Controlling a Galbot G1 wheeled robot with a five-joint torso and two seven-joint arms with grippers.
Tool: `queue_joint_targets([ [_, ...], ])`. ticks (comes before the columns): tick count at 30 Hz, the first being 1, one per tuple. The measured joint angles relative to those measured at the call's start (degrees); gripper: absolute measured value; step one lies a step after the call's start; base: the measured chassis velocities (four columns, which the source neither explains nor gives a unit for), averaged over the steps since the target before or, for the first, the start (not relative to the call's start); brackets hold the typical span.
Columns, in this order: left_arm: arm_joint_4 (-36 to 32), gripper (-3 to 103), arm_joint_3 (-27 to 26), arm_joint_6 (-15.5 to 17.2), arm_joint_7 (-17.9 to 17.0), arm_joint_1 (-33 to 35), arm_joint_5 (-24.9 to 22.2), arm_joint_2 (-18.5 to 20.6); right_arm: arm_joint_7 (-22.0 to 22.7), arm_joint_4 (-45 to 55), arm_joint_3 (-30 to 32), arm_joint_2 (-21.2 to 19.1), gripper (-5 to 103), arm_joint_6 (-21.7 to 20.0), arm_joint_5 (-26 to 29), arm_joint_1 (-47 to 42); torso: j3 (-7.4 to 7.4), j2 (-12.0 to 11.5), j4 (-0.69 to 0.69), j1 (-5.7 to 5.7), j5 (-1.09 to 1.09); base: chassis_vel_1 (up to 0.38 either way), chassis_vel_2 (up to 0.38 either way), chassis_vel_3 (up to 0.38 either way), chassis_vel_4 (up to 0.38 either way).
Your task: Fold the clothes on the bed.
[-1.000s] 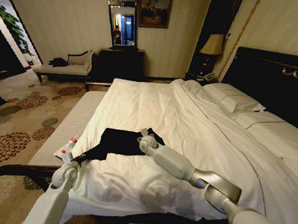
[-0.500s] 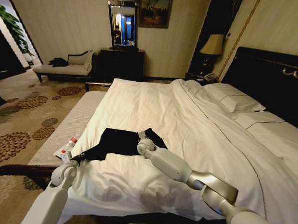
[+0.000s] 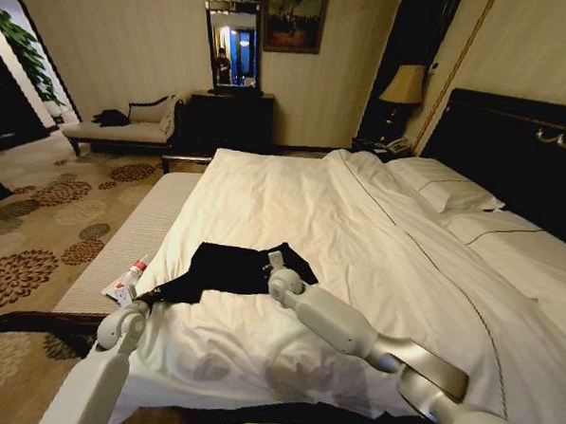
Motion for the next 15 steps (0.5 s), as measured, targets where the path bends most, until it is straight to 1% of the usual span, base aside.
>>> queue_joint_targets([
  [1, 0.0, 2, 0.0, 0.0, 0.0, 0.0, 0.0, 0.0, 0.0, 0.0, 0.0, 0.0, 0, 0.0, 0.0, 0.0, 0.00, 0.0, 0.00, 0.00, 0.00, 0.000, 0.000, 0.000, 0.000],
  [3, -1.0, 2, 0.1, -1.0, 0.0, -0.6, -0.5, 0.1, -6.5, 2.4, 3.2, -3.6, 0, 7.5, -1.8, -2.4, 0.00, 0.0, -0.01, 0.00, 0.01, 0.000, 0.000, 0.000, 0.000],
  [4, -1.0, 2, 0.1, -1.0, 0.0, -0.6, -0.5, 0.1, -6.5, 2.4, 3.2, -3.6, 0, 7.5, -1.8, -2.4, 0.00, 0.0, -0.01, 0.00, 0.01, 0.000, 0.000, 0.000, 0.000],
  [5, -1.7, 2, 0.3, -1.7, 0.1, -1.3, -0.9, 0.4, -11.2, 4.7, 5.8, -6.2, 0, 12.1, -2.3, -4.2, 0.00, 0.0, -0.02, 0.00, 0.01, 0.000, 0.000, 0.000, 0.000],
  [6, -2.2, 2, 0.4, -2.2, 0.1, -1.9, -1.4, 0.5, -13.9, 6.2, 7.4, -7.7, 0, 14.2, -2.5, -5.4, 0.00, 0.0, -0.02, 0.00, 0.00, 0.000, 0.000, 0.000, 0.000],
  [7, -2.2, 2, 0.4, -2.2, 0.1, -1.9, -1.4, 0.5, -13.9, 6.2, 7.4, -7.7, 0, 14.2, -2.5, -5.4, 0.00, 0.0, -0.02, 0.00, 0.00, 0.000, 0.000, 0.000, 0.000],
  [8, -3.2, 2, 0.7, -2.9, 0.1, -3.0, -2.6, 0.9, -17.4, 8.7, 10.1, -9.6, 0, 16.8, -2.6, -7.4, 0.00, 0.0, -0.04, 0.01, 0.01, 0.000, 0.000, 0.000, 0.000],
  [9, -3.5, 2, 0.7, -3.1, 0.1, -3.2, -3.0, 0.9, -18.2, 9.4, 10.9, -10.0, 0, 17.3, -2.6, -8.0, 0.00, 0.0, -0.03, 0.00, 0.01, 0.000, 0.000, 0.000, 0.000],
  [11, -5.5, 2, 0.9, -4.4, 0.1, -5.1, -5.2, 1.5, -21.8, 13.6, 16.2, -11.8, 0, 21.1, -2.8, -11.4, 0.00, 0.0, -0.02, 0.00, 0.00, 0.000, 0.000, 0.000, 0.000],
  [12, -5.5, 2, 0.9, -4.4, 0.1, -5.1, -5.2, 1.5, -21.8, 13.6, 16.2, -11.8, 0, 21.1, -2.8, -11.4, 0.00, 0.0, -0.02, 0.00, 0.00, 0.000, 0.000, 0.000, 0.000],
  [14, -8.5, 2, 0.9, -5.4, -0.4, -7.3, -8.0, 2.2, -25.1, 17.7, 22.7, -13.2, 0, 25.2, -2.9, -15.2, 0.00, 0.0, -0.02, 0.00, 0.00, 0.000, 0.000, 0.000, 0.000],
  [15, -8.5, 2, 0.9, -5.4, -0.4, -7.3, -8.0, 2.2, -25.1, 17.7, 22.7, -13.2, 0, 25.2, -2.9, -15.2, 0.00, 0.0, -0.02, 0.00, 0.00, 0.000, 0.000, 0.000, 0.000],
])
